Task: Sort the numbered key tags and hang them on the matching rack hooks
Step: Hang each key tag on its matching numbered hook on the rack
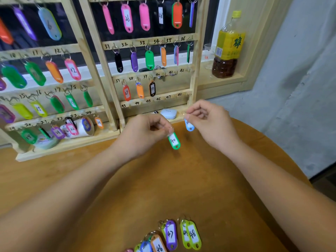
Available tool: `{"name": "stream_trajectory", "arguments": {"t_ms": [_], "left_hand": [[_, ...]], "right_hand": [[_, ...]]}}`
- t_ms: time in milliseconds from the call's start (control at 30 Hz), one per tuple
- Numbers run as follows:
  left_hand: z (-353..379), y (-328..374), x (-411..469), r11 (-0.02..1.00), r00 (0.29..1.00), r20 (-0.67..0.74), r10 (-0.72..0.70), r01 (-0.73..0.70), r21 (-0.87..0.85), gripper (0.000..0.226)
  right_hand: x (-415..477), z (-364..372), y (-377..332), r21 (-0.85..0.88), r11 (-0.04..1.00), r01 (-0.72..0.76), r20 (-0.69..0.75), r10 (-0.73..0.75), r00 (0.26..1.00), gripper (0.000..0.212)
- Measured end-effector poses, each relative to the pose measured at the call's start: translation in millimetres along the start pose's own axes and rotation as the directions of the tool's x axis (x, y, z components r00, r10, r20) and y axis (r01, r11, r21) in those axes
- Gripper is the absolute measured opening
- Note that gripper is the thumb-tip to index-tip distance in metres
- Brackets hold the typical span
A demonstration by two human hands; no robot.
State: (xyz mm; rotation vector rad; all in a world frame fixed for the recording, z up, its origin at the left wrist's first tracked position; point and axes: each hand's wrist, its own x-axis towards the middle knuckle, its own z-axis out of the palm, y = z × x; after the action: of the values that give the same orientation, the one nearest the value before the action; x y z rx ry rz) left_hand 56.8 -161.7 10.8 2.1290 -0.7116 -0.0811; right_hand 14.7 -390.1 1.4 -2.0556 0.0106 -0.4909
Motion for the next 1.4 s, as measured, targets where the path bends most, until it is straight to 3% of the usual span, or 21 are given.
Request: {"name": "stream_trajectory", "arguments": {"t_ms": [433,767,1200,1400], "left_hand": [[-46,9,66,0.961,0.964,-0.252,0.090,-0.018,0.276,0.010],[-43,35,112,0.920,0.899,-0.393,0.195,-0.029,0.390,0.011],[-39,35,132,0.905,0.917,-0.387,0.095,0.083,0.417,0.014],[-44,37,112,0.932,0.893,-0.435,0.120,0.049,0.358,0.016]], "right_hand": [[102,40,-36,-0.103,0.976,0.192,-0.198,-0.210,0.957,0.011],[95,41,-31,-0.234,0.961,0.148,-0.121,-0.180,0.976,0.023],[20,36,-12,-0.027,0.996,0.081,-0.192,-0.085,0.978,0.024],[-7,40,-11,0.024,0.996,0.087,-0.154,-0.082,0.985,0.026]]}}
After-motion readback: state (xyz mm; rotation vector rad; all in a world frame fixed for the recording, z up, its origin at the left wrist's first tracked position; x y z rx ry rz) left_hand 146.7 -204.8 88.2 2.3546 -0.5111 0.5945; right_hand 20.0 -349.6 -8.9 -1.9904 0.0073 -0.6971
